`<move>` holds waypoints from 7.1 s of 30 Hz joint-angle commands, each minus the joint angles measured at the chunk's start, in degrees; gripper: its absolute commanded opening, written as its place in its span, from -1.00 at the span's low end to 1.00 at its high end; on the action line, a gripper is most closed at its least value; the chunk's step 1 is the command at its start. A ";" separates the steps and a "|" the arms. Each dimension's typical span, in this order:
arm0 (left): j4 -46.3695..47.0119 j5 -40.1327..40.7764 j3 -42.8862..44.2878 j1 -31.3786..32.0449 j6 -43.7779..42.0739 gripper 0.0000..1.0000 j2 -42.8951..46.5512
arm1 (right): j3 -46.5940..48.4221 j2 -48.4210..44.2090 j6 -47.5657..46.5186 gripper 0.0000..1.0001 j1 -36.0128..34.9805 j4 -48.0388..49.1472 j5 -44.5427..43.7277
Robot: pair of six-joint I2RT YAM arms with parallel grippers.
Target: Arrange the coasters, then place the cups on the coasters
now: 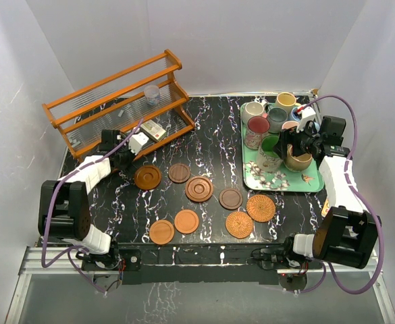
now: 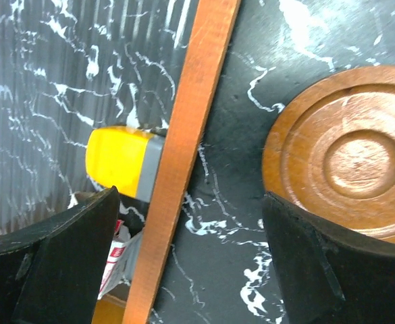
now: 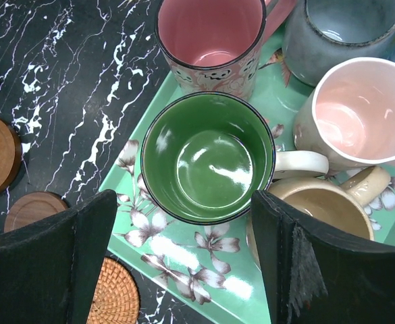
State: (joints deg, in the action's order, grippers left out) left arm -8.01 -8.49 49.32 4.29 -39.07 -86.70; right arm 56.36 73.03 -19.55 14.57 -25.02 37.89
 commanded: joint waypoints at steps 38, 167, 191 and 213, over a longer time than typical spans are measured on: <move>14.13 10.07 16.40 -8.64 -10.59 0.34 -23.38 | -0.18 0.29 -1.37 0.66 -0.15 2.03 0.34; 3.62 6.31 19.45 18.25 11.19 0.51 -23.50 | 0.16 2.29 -2.47 0.84 0.02 0.95 -1.50; 5.59 5.56 15.12 13.77 13.29 0.64 -18.64 | 0.17 2.55 -2.37 0.87 0.02 0.97 -1.24; -3.10 -4.48 6.19 5.48 11.99 0.79 -2.22 | 0.28 2.49 -2.47 0.90 0.02 0.82 -1.15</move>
State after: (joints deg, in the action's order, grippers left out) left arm -6.61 -10.76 58.70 11.79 -25.93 -91.74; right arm 56.34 75.92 -21.63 14.59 -25.52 35.97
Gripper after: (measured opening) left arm 0.894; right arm 0.947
